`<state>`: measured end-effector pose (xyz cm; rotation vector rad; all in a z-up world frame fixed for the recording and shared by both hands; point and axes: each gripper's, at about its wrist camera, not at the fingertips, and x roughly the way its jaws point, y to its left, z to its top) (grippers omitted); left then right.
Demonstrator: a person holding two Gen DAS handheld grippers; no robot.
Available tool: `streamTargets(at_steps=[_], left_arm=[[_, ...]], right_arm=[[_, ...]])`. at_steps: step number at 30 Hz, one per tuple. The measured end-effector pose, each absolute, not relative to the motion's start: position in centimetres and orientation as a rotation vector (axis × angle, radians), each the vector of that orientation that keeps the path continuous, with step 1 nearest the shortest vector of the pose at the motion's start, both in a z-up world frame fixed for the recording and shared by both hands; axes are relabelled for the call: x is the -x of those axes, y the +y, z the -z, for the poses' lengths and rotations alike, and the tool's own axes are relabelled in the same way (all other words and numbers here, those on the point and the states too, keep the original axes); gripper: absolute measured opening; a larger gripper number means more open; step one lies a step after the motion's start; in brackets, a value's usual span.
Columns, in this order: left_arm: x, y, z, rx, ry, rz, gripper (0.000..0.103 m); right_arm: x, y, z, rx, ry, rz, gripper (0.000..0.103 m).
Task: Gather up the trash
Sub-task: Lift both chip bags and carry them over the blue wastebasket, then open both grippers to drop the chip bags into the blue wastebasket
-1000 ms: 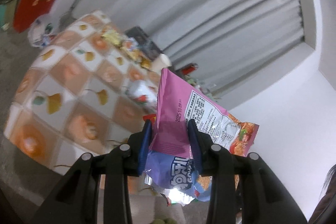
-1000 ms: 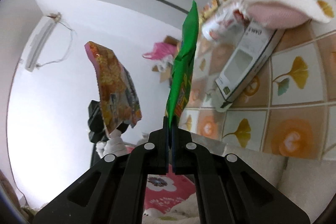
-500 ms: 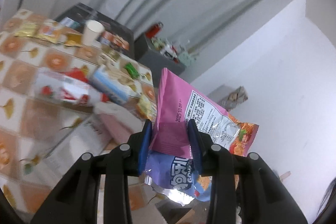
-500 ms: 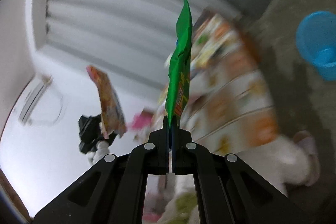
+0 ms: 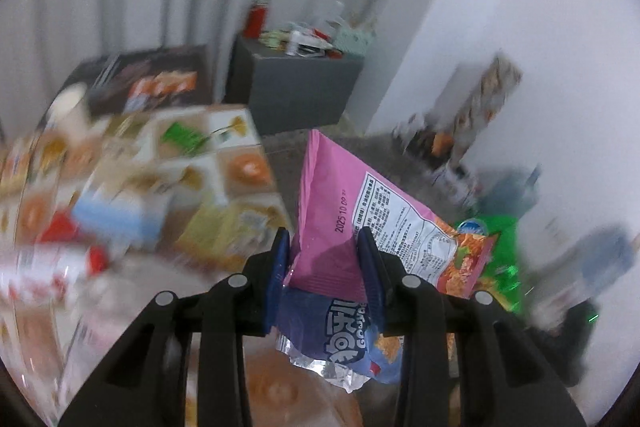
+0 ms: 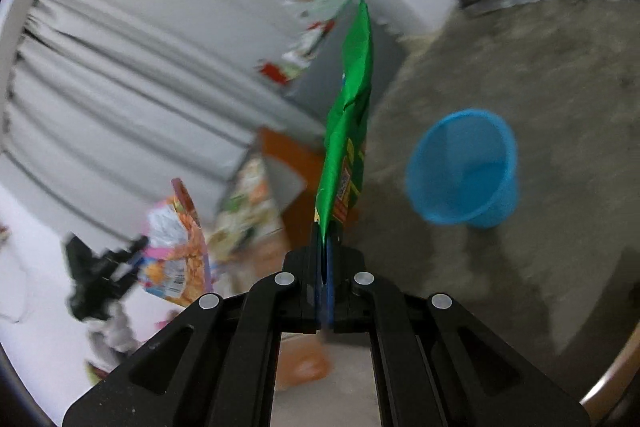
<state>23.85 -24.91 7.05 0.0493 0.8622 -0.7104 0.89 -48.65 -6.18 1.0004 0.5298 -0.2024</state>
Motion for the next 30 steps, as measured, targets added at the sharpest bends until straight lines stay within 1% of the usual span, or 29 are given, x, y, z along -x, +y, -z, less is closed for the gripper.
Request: streamTargets(at_steps=[3, 8, 13, 15, 16, 17, 18, 19, 20, 22, 23, 24, 25, 30], left_arm=[[-24.4, -32.5, -4.2, -0.234, 0.823, 0.709, 0.034], [-25.7, -42.0, 2.0, -0.417, 0.802, 0.694, 0.034], [-27.5, -49.2, 8.3, -0.562, 0.773, 0.665, 0.034], [-27.9, -51.2, 10.5, -0.602, 0.759, 0.652, 0.035], [-28.1, -52.2, 11.7, -0.618, 0.756, 0.643, 0.041], [-28.2, -53.0, 12.8, -0.625, 0.76, 0.64, 0.042], [-28.6, -53.7, 14.1, -0.613, 0.784, 0.657, 0.042], [-29.1, -54.2, 15.2, -0.6, 0.817, 0.661, 0.042], [-29.3, -54.5, 15.9, -0.59, 0.844, 0.656, 0.044], [-29.9, -54.6, 17.1, -0.547, 0.925, 0.641, 0.047], [-30.1, -54.5, 17.3, -0.527, 0.939, 0.649, 0.047], [-29.9, -54.6, 17.2, -0.518, 0.943, 0.659, 0.048], [-29.7, -54.6, 17.1, -0.511, 0.947, 0.67, 0.049], [-29.3, -54.2, 15.8, -0.467, 0.961, 0.705, 0.049]], right_arm=[[-2.7, -49.8, 8.6, -0.973, 0.574, 0.297, 0.0], [-6.5, -51.7, 12.4, -0.896, 0.681, 0.429, 0.0], [-9.4, -54.0, 14.4, -0.778, 0.766, 0.526, 0.001], [-10.6, -54.4, 15.9, -0.73, 0.795, 0.548, 0.002], [-11.1, -54.7, 16.6, -0.716, 0.807, 0.554, 0.006], [-11.7, -54.8, 17.2, -0.704, 0.822, 0.555, 0.01], [-12.4, -54.8, 18.4, -0.69, 0.84, 0.558, 0.023], [-13.2, -54.9, 19.6, -0.684, 0.861, 0.556, 0.032], [-13.5, -54.9, 20.9, -0.687, 0.899, 0.56, 0.045], [-13.5, -55.4, 22.0, -0.725, 0.925, 0.567, 0.046], [-13.1, -55.7, 22.2, -0.755, 0.919, 0.569, 0.047], [-12.2, -55.9, 22.1, -0.792, 0.898, 0.565, 0.052], [-11.5, -56.1, 21.9, -0.811, 0.883, 0.565, 0.053], [-8.0, -56.6, 20.5, -0.845, 0.854, 0.575, 0.053]])
